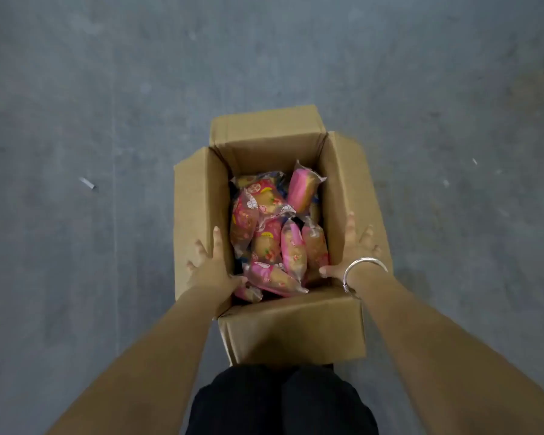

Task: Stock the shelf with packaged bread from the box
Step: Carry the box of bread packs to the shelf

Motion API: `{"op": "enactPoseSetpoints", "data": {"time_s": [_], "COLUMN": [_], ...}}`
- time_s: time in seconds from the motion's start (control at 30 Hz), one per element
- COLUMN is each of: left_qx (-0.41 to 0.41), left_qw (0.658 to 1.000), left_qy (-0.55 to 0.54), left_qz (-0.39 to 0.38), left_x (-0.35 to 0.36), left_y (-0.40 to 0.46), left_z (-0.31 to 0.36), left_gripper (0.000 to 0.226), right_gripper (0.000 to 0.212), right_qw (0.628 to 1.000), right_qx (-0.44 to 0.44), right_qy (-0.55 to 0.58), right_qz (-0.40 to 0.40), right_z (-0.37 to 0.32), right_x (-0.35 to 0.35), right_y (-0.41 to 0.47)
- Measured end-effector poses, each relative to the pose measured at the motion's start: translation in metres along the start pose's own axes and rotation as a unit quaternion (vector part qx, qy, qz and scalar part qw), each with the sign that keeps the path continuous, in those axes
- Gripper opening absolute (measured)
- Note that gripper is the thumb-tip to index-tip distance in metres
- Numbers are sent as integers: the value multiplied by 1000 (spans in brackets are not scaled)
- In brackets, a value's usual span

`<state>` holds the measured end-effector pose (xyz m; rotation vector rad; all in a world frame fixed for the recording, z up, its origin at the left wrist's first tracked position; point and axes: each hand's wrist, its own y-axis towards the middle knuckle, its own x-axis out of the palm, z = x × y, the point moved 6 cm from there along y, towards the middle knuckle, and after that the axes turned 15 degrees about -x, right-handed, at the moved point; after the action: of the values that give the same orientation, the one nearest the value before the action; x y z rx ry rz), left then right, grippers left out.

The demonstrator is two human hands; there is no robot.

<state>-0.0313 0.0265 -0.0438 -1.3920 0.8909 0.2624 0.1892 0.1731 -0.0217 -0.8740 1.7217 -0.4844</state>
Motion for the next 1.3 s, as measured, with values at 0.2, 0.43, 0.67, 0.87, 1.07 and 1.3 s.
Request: {"op": "enactPoseSetpoints", "data": {"time_s": [0.2, 0.43, 0.67, 0.87, 1.07, 1.3], "left_qx": [-3, 11, 9, 12, 28, 37], "left_qw": [1000, 996, 981, 977, 978, 972], "left_qy": [-20, -54, -164, -186, -175, -193], "left_qz": [21, 73, 101, 102, 107, 127], "left_x": [16, 15, 13, -15, -75, -193], "left_y": [48, 70, 57, 43, -16, -126], "left_z": [8, -3, -4, -9, -23, -42], "left_gripper": [121, 116, 106, 98, 93, 92], "right_gripper": [119, 121, 74, 41, 41, 41], "right_qw": [1000, 993, 992, 987, 985, 983], "right_qx": [13, 3, 14, -7, -8, -33], "right_qy": [-7, 56, 1, 14, 35, 36], "right_qz": [4, 101, 126, 157, 167, 179], "right_z": [12, 32, 33, 11, -21, -90], "right_x": [23, 13, 9, -7, -54, -159], "right_y": [41, 70, 69, 46, -21, -129]}}
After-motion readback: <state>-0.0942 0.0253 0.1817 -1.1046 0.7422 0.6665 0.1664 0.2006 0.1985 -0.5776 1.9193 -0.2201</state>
